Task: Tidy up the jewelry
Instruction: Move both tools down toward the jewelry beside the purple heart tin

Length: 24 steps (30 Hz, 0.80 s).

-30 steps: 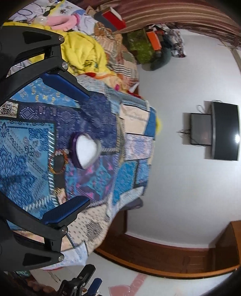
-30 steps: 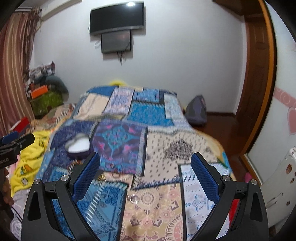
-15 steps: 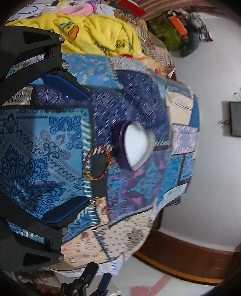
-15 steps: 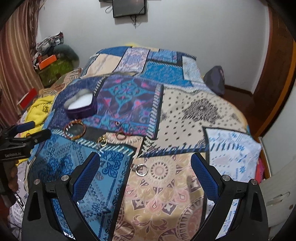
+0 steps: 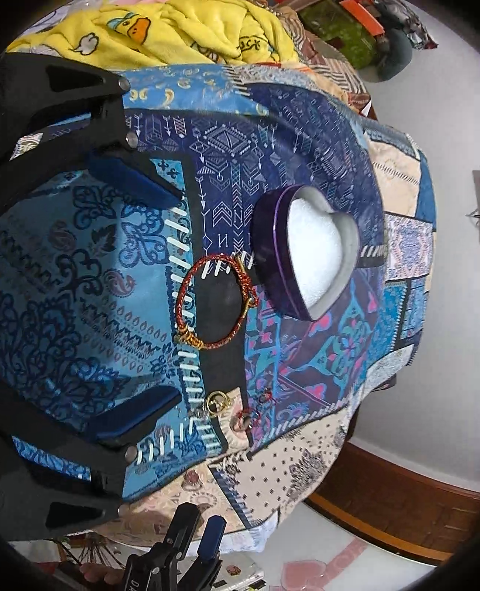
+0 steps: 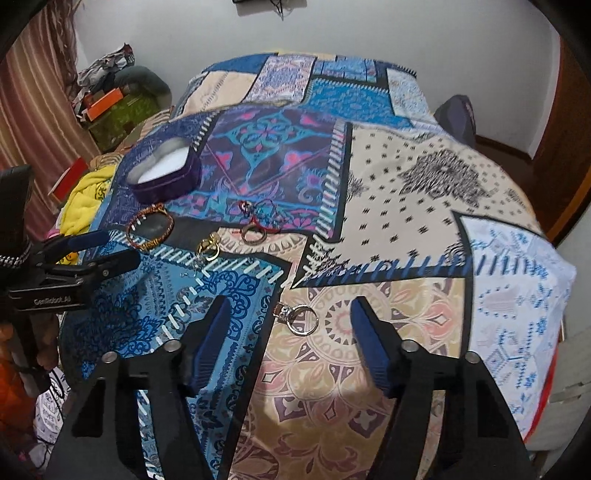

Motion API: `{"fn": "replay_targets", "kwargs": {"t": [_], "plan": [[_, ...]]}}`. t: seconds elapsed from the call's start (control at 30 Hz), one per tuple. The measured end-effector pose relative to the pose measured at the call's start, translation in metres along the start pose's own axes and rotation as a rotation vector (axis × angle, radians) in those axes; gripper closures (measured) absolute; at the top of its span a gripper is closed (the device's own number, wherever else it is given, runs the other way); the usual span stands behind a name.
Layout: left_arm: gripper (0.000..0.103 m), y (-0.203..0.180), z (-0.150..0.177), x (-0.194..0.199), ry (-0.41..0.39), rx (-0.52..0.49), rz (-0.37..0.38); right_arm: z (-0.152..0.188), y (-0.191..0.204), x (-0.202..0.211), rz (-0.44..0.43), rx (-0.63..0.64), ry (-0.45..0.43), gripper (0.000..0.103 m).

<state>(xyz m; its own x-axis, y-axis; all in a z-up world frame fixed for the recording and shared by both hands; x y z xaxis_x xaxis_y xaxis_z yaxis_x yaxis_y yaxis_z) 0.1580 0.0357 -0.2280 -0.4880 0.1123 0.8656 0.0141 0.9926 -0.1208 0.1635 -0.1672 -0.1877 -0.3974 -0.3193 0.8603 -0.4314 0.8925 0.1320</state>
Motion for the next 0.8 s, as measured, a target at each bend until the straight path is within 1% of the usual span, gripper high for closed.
{"fn": "replay_targets", "kwargs": {"t": [0.2,0.33,0.4,0.47,0.53,0.63,0.73,0.8], "plan": [[0.008,0.001,-0.004,-0.011,-0.007,-0.035,-0.037,0.003,-0.006,-0.014,-0.018,-0.031,0.037,0.043],[0.008,0.001,-0.006,-0.013,-0.012,-0.054,-0.050,0.004,-0.006,-0.017,-0.025,-0.032,0.036,0.043],[0.008,-0.001,-0.006,-0.014,-0.011,-0.067,-0.056,0.004,-0.005,-0.018,-0.023,-0.025,0.033,0.045],[0.011,-0.002,-0.006,-0.015,-0.013,-0.080,-0.068,0.004,-0.004,-0.020,-0.015,-0.015,0.035,0.052],[0.015,-0.003,-0.007,-0.015,-0.017,-0.096,-0.086,0.004,-0.004,-0.022,-0.012,-0.012,0.033,0.053],[0.017,-0.004,-0.008,-0.015,-0.022,-0.108,-0.093,0.004,-0.004,-0.024,-0.007,-0.012,0.029,0.060],[0.017,-0.004,-0.010,-0.019,-0.032,-0.125,-0.093,0.003,-0.005,-0.026,-0.007,-0.016,0.030,0.071],[0.018,-0.004,-0.012,-0.021,-0.036,-0.132,-0.089,0.003,-0.008,-0.027,-0.020,-0.027,0.031,0.074]]}}
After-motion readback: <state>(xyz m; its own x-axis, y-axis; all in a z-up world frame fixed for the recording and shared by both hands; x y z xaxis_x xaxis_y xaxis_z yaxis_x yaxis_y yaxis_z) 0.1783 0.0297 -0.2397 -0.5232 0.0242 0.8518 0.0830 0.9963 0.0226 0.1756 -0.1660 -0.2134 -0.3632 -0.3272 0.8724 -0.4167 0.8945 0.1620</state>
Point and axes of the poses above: each gripper's, at about its wrist camera, not at the fingertips, and x roughly against the way its jaws point, y to its left, z to its underside, the point moved 3 cm from there along -x, roughly the way its jaws point, and after that the axes turned 5 degrees about y, right-handed, at the moved point
